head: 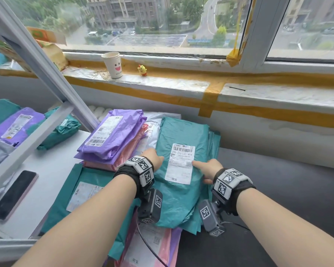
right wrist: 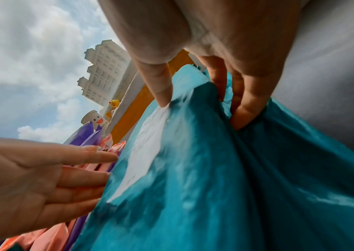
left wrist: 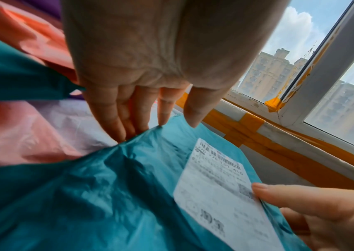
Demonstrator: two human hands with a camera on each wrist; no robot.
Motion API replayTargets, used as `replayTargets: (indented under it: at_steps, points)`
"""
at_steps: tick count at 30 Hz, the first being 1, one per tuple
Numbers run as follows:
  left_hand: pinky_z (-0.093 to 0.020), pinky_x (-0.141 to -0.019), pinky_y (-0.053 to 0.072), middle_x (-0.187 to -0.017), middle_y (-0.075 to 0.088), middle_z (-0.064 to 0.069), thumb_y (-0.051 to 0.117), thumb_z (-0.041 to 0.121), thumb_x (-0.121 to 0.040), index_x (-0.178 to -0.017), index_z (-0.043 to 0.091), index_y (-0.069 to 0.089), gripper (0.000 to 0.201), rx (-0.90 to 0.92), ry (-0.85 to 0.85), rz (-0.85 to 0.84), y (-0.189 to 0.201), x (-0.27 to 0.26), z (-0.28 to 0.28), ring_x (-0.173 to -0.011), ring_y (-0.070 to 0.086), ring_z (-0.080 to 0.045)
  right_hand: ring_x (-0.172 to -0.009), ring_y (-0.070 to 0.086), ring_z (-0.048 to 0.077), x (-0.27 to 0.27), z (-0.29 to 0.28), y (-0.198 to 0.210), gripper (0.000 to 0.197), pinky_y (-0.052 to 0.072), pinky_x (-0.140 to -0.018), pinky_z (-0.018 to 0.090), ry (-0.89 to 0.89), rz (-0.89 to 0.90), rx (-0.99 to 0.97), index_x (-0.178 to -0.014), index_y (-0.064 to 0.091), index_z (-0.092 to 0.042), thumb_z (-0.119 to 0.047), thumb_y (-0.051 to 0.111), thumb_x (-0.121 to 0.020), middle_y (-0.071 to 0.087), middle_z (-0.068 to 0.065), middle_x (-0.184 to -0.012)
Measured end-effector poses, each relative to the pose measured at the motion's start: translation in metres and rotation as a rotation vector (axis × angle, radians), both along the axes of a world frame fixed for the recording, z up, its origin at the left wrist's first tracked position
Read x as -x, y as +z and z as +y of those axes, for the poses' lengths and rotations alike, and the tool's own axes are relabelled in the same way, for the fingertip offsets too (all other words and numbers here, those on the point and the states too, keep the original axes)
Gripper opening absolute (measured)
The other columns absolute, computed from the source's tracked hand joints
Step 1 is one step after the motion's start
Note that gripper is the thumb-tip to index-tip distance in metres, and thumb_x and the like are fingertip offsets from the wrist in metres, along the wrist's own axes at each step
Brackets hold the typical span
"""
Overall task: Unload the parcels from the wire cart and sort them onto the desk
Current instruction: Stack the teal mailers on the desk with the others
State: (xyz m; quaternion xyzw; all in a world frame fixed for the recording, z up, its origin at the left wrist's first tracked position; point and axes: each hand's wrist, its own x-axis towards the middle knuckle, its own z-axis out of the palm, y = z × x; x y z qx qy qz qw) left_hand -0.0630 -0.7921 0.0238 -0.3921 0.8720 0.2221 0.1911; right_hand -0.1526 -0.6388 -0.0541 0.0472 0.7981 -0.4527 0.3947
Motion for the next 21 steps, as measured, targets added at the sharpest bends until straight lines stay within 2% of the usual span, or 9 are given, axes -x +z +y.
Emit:
replayTargets:
  at_steps: [2,4,6,9,12,13,15,18,21]
  points:
    - [-0.03,-0.092,0.044,-0.128,0.057,-0.014,0.048,0.027,-0.096,-0.13,0.006,0.051,0.04,-0.01,-0.005,0.007,-0.001,0.001,-0.001,-0.114,0.057,-0.028,-0.091,0.065,0.03,-0.005,0.0,0.003,0.051,0.053,-0.068,0.034,0.01,0.014,-0.014,-0.105,0.056,0.001,-0.036,0.074,-0.076,0.063,0.015,-0.102]
    - [-0.03,-0.088,0.046,-0.122,0.06,-0.013,0.048,0.028,-0.095,-0.126,0.007,0.054,0.038,-0.022,-0.01,0.012,0.001,0.002,-0.003,-0.109,0.059,-0.027,-0.09,0.065,0.029,-0.008,0.0,0.005,0.053,0.055,-0.069,0.035,0.021,0.088,-0.032,-0.106,0.057,0.001,-0.038,0.075,-0.075,0.064,0.013,-0.103]
    - [-0.029,-0.088,0.045,-0.12,0.061,-0.013,0.046,0.027,-0.096,-0.124,0.007,0.055,0.036,-0.012,-0.033,0.007,0.005,0.002,-0.005,-0.109,0.059,-0.027,-0.092,0.065,0.029,-0.011,0.001,0.006,0.056,0.055,-0.078,0.038,0.036,0.148,-0.028,-0.107,0.059,-0.001,-0.043,0.075,-0.073,0.066,0.011,-0.104]
    - [-0.031,-0.096,0.043,-0.129,0.056,-0.012,0.042,0.027,-0.098,-0.129,0.007,0.053,0.038,0.081,-0.096,-0.011,0.011,0.001,-0.002,-0.116,0.056,-0.026,-0.095,0.064,0.031,-0.019,0.001,0.015,0.057,0.054,-0.086,0.042,0.127,0.196,-0.107,-0.109,0.058,-0.001,-0.044,0.073,-0.074,0.064,0.013,-0.109]
    - [-0.039,-0.103,0.042,-0.135,0.049,-0.01,0.041,0.029,-0.097,-0.131,0.017,0.054,0.038,0.217,-0.298,-0.009,0.01,-0.004,0.01,-0.121,0.051,-0.029,-0.121,0.046,0.031,-0.029,0.006,0.027,0.068,0.038,-0.104,0.037,0.164,0.44,-0.233,-0.132,0.04,-0.008,-0.036,0.07,-0.078,0.041,0.012,-0.135]
    - [-0.041,-0.103,0.042,-0.134,0.051,-0.009,0.041,0.03,-0.096,-0.128,0.019,0.057,0.037,0.246,-0.387,-0.043,0.006,-0.006,0.014,-0.121,0.05,-0.03,-0.129,0.037,0.03,-0.033,0.008,0.033,0.068,0.032,-0.108,0.036,0.23,0.565,-0.24,-0.139,0.035,-0.013,-0.033,0.067,-0.081,0.035,0.009,-0.141]
    - [-0.043,-0.101,0.044,-0.129,0.055,-0.01,0.04,0.031,-0.094,-0.121,0.018,0.061,0.036,0.287,-0.503,-0.143,-0.002,-0.01,0.021,-0.12,0.05,-0.031,-0.138,0.025,0.029,-0.04,0.007,0.038,0.054,0.026,-0.112,0.038,0.489,0.702,-0.238,-0.138,0.04,-0.018,-0.031,0.057,-0.088,0.033,0.003,-0.146]
    - [-0.044,-0.098,0.045,-0.127,0.053,-0.011,0.04,0.032,-0.093,-0.115,0.014,0.063,0.036,0.293,-0.541,-0.225,-0.011,-0.016,0.026,-0.117,0.051,-0.033,-0.146,0.005,0.03,-0.048,0.004,0.039,0.048,0.018,-0.118,0.043,0.729,0.574,-0.288,-0.139,0.041,-0.021,-0.032,0.047,-0.093,0.014,0.001,-0.157]
    - [-0.046,-0.102,0.04,-0.128,0.051,-0.009,0.04,0.034,-0.093,-0.116,0.014,0.062,0.037,0.3,-0.535,-0.225,-0.014,-0.019,0.029,-0.119,0.049,-0.031,-0.146,0.008,0.03,-0.052,0.006,0.041,0.047,0.013,-0.118,0.038,0.741,0.59,-0.269,-0.14,0.041,-0.018,-0.028,0.046,-0.095,0.015,0.004,-0.157]
